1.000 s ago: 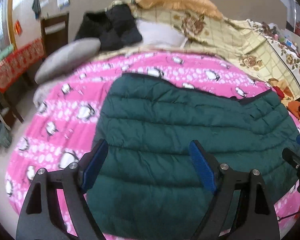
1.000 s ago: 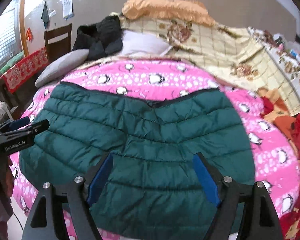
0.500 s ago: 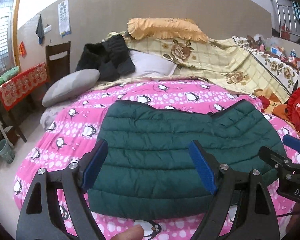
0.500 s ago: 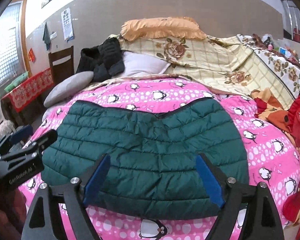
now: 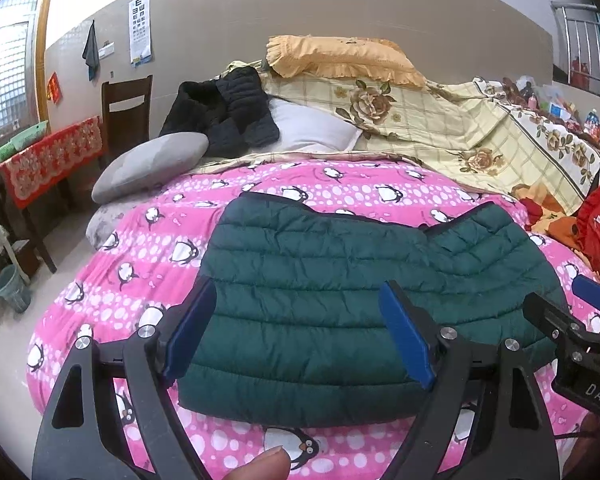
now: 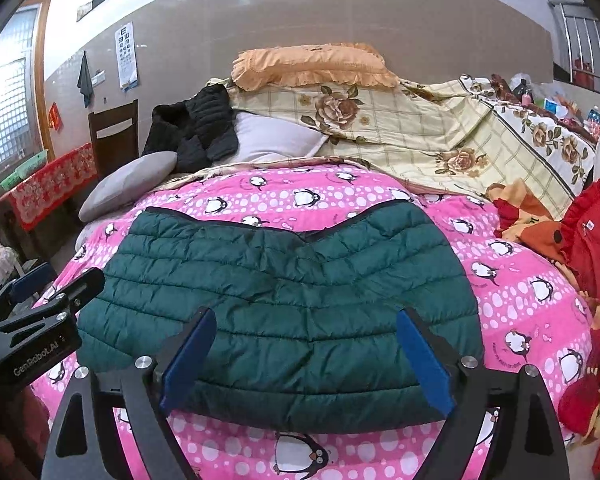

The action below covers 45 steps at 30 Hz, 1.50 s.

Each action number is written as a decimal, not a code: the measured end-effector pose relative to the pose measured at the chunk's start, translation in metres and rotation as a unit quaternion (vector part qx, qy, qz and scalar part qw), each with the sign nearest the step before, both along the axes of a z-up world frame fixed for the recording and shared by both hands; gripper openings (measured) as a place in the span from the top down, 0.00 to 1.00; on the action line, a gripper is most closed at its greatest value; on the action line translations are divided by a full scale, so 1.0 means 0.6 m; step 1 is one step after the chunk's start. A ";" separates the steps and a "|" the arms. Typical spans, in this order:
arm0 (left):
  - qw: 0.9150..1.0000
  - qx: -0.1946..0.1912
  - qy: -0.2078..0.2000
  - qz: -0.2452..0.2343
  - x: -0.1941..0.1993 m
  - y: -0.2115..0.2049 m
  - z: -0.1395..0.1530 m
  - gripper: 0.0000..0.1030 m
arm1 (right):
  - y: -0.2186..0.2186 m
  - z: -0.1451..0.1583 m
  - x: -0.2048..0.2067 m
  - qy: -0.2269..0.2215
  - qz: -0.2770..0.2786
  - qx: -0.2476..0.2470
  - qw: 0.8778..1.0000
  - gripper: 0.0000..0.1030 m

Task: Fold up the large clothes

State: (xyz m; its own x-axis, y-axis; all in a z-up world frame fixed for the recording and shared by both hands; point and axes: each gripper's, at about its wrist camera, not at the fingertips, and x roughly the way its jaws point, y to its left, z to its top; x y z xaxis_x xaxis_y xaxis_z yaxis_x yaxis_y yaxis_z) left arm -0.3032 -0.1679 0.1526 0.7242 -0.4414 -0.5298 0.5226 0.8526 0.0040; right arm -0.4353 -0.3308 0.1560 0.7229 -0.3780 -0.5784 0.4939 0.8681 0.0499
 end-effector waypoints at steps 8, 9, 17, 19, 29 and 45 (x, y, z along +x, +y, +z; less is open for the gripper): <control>1.000 0.000 0.000 0.001 -0.001 0.002 0.000 0.19 | 0.008 -0.002 0.002 0.005 0.004 -0.003 1.000 0.13; 1.000 0.000 0.001 0.000 0.000 0.003 0.000 0.19 | 0.009 -0.002 0.003 0.006 0.004 -0.004 1.000 0.13; 1.000 -0.003 0.013 -0.005 0.005 0.002 -0.001 0.19 | 0.011 -0.004 0.009 0.012 0.008 0.000 1.000 0.13; 1.000 -0.002 0.013 -0.005 0.005 0.001 -0.002 0.19 | 0.011 -0.005 0.011 0.012 0.010 0.001 1.000 0.13; 1.000 -0.001 0.013 -0.006 0.006 0.000 -0.003 0.19 | 0.008 -0.009 0.015 0.014 0.014 0.003 1.000 0.13; 1.000 0.000 0.017 -0.008 0.009 -0.001 -0.007 0.19 | 0.014 -0.009 0.026 0.018 0.020 0.002 1.000 0.12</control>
State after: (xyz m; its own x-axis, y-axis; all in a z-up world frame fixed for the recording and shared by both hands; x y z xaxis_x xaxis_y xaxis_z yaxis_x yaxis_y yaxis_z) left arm -0.2980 -0.1682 0.1482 0.6986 -0.4529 -0.5539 0.5366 0.8437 -0.0130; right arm -0.4198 -0.3226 0.1505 0.7152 -0.3480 -0.6062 0.4612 0.8866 0.0352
